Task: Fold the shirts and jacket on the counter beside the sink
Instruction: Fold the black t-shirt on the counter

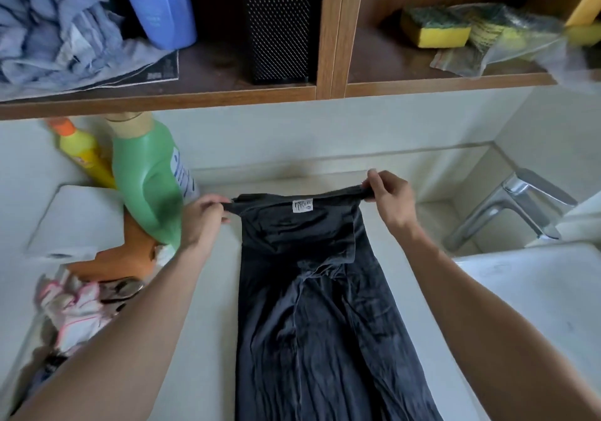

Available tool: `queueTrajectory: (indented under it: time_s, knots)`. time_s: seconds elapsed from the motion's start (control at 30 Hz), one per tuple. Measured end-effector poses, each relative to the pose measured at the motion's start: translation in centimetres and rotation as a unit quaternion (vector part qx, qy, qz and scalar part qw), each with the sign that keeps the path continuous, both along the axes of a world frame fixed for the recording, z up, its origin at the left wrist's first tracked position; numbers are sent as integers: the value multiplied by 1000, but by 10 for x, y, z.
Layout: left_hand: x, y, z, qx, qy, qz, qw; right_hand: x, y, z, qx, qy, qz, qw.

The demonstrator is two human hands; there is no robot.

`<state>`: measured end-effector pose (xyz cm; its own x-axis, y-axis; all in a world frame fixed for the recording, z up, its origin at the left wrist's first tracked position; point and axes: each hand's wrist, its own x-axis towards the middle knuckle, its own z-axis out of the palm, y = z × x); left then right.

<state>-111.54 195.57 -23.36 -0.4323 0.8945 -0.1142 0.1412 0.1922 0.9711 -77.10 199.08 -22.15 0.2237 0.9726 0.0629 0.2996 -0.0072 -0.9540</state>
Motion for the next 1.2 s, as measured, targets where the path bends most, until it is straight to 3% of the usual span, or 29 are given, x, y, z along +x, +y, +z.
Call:
queueTrajectory:
  time_s: [0.1, 0.23, 0.33, 0.43, 0.53, 0.6, 0.67, 0.73, 0.8, 0.9, 1.0, 1.13, 1.2]
  knots:
    - [6, -40, -25, -32, -47, 5, 998, 2, -41, -24, -38, -68, -9, 997]
    - [5, -74, -47, -66, -3, -21, 998, 4, -80, -46, -66, -61, -16, 996]
    - [4, -86, -57, -90, 12, -48, 995, 6, -97, -59, -53, -127, -17, 990]
    - [5, -90, -63, -160, 122, -126, 971, 6, -103, -74, -111, -212, 9, 971]
    - [8, -89, -50, -193, 313, -172, 914, 6, -94, -73, -160, -238, 6, 958]
    - [12, -84, -40, -79, 429, -117, 892, -1, -85, -65, -100, -205, -35, 973]
    - [27, -79, -33, 107, 403, -79, 905, -18, -79, -55, 29, -172, -53, 983]
    - [47, -74, -28, 177, 345, -115, 914, -44, -73, -52, 151, -240, -3, 959]
    - [65, -68, -36, 119, 393, -204, 889, -70, -67, -59, 194, -359, 84, 909]
    - [67, -65, -65, -77, 482, -282, 826, -75, -58, -80, 84, -475, 189, 855]
    - [41, -63, -83, -204, 433, -274, 834, -46, -52, -103, -59, -521, 173, 833]
    - [22, -54, -84, -243, 433, -292, 817, -30, -38, -101, -118, -505, 180, 836]
    - [17, -43, -80, -193, 372, -260, 870, -24, -23, -88, -133, -455, 194, 859]
